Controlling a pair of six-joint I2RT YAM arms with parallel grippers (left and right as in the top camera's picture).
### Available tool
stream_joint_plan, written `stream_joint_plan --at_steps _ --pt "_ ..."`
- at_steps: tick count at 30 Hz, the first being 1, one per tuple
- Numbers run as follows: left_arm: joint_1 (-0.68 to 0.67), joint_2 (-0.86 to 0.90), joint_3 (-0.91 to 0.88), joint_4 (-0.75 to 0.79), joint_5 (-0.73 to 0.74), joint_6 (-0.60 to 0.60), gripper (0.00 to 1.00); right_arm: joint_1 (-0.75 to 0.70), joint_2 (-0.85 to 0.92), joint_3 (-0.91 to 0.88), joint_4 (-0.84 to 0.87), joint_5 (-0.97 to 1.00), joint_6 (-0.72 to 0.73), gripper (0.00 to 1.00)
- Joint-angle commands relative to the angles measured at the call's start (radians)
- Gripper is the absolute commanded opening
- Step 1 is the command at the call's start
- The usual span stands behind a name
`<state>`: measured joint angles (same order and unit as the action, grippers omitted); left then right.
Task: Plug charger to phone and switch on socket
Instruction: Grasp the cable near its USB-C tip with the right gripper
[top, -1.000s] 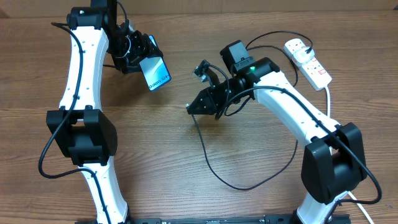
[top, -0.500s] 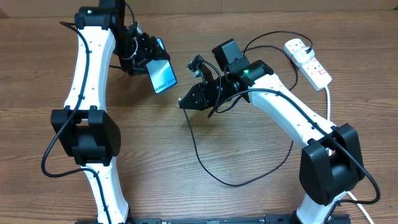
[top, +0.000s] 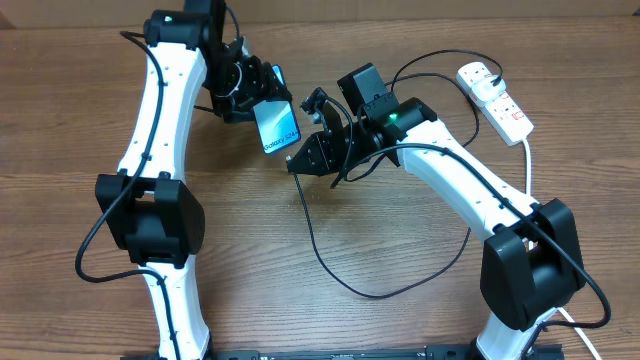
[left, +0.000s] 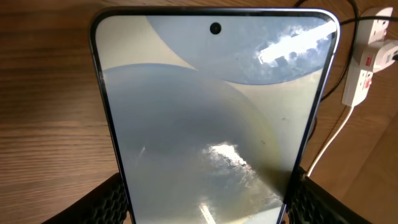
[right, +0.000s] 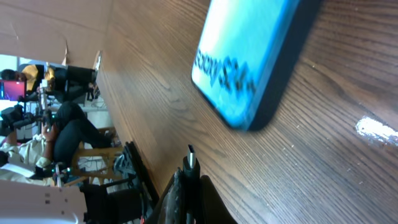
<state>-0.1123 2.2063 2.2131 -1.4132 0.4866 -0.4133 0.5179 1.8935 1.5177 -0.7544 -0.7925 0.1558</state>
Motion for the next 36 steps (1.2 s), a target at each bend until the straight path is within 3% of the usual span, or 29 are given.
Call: stream_joint_plan --at_steps 1,28,34,36 --pt "-0.018 -0.002 0.032 0.004 0.034 -0.014 0.04 0.004 -0.012 0.013 0.015 0.032 0.028 0.04" --pt "-0.026 -0.002 0.032 0.001 0.024 -0.013 0.04 0.003 -0.012 0.013 0.015 0.075 0.031 0.04" --pt "-0.034 -0.002 0.017 0.027 -0.206 -0.013 0.04 -0.07 -0.012 0.013 -0.093 0.237 0.081 0.04" --pt "-0.047 -0.002 -0.005 0.047 -0.208 -0.009 0.04 -0.08 -0.012 0.013 -0.097 0.29 0.113 0.04"
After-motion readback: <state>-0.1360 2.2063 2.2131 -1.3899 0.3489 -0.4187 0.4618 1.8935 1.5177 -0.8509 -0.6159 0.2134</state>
